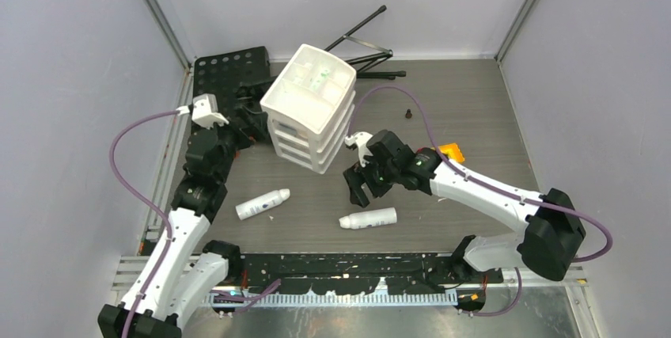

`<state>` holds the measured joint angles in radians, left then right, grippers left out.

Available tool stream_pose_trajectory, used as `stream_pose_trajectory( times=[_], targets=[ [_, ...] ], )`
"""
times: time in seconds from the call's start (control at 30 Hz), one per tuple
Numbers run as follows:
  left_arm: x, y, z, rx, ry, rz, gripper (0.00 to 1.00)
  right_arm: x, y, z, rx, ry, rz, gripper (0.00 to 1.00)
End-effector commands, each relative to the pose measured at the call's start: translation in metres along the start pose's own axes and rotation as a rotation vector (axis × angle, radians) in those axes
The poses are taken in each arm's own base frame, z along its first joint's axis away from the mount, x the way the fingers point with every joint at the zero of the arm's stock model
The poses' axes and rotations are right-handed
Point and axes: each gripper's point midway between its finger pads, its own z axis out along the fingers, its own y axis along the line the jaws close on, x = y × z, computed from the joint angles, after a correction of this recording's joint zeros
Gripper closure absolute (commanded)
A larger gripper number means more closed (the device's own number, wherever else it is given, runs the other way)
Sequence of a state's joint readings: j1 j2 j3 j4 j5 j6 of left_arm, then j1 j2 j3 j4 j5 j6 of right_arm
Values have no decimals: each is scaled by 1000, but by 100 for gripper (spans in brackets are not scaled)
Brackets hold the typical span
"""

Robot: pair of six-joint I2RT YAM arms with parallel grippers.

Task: Organize the makeup
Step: Pick up the makeup from the corner of the board.

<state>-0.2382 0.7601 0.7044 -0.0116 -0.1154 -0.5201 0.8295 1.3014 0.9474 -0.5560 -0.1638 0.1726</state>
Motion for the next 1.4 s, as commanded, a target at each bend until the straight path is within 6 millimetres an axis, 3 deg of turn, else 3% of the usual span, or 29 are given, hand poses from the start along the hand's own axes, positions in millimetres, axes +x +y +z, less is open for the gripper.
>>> stream_pose_trajectory(
  times=[0.0, 0.23, 0.43, 0.6, 0.83, 1.13, 1.37],
  targets=[
    [0, 19, -5, -85, -45, 0, 0, 3, 16, 7, -67, -9, -190, 14],
    [10, 35, -12, -117, -97, -10, 0, 33, 29, 25, -98, 87, -422, 10],
    [7, 60, -26, -234, -142, -14, 0, 49, 42, 24, -193, 122, -617, 6],
    [7, 74, -35, -290, -184, -26, 0, 44, 48, 27, -215, 132, -746, 4],
    [9, 79, -35, -315, -180, -18, 0, 46, 37, 45, -147, 225, -868, 4],
    [11, 81, -33, -325, -171, -5, 1, 63, 30, 59, -158, 318, -945, 9],
    [13, 81, -31, -325, -166, 0, 2, 64, 31, 72, -167, 320, -965, 21]
  ],
)
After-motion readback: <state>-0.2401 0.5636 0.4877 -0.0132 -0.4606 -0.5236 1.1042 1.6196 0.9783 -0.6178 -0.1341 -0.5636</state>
